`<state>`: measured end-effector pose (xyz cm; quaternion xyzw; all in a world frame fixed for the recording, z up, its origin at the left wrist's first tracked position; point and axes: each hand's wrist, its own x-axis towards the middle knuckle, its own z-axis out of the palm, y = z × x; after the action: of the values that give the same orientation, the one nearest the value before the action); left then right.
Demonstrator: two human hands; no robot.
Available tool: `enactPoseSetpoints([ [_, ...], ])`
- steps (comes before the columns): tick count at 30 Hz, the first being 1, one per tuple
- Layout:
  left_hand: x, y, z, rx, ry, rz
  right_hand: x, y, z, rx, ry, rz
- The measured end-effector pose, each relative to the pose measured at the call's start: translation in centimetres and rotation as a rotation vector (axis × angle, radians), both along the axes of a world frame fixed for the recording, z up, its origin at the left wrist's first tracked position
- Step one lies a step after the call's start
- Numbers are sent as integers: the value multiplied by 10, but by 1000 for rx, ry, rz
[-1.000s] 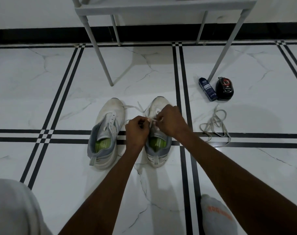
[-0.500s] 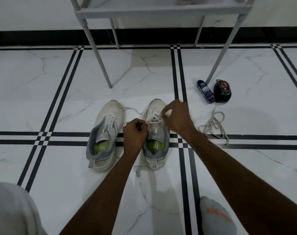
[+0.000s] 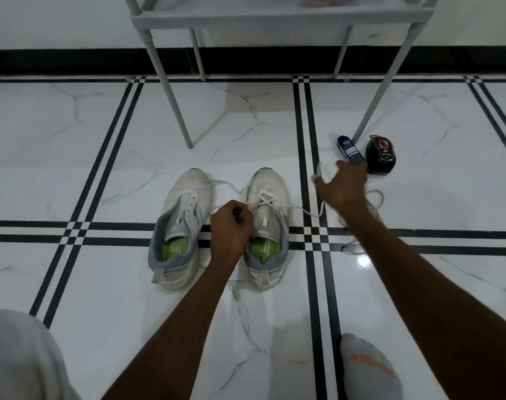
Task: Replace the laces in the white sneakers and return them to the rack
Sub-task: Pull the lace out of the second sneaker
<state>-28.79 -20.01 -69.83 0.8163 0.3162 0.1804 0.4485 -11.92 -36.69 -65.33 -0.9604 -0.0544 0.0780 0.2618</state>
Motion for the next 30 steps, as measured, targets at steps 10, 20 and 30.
enactPoseSetpoints([
  [10,10,2,4,229,88,-168,-64,40,-20,-40,145,279],
  [20,20,-9,7,531,163,-325,-56,27,-15,83,306,310],
  [30,42,-7,6,507,57,-268,-48,18,-17,123,394,193],
])
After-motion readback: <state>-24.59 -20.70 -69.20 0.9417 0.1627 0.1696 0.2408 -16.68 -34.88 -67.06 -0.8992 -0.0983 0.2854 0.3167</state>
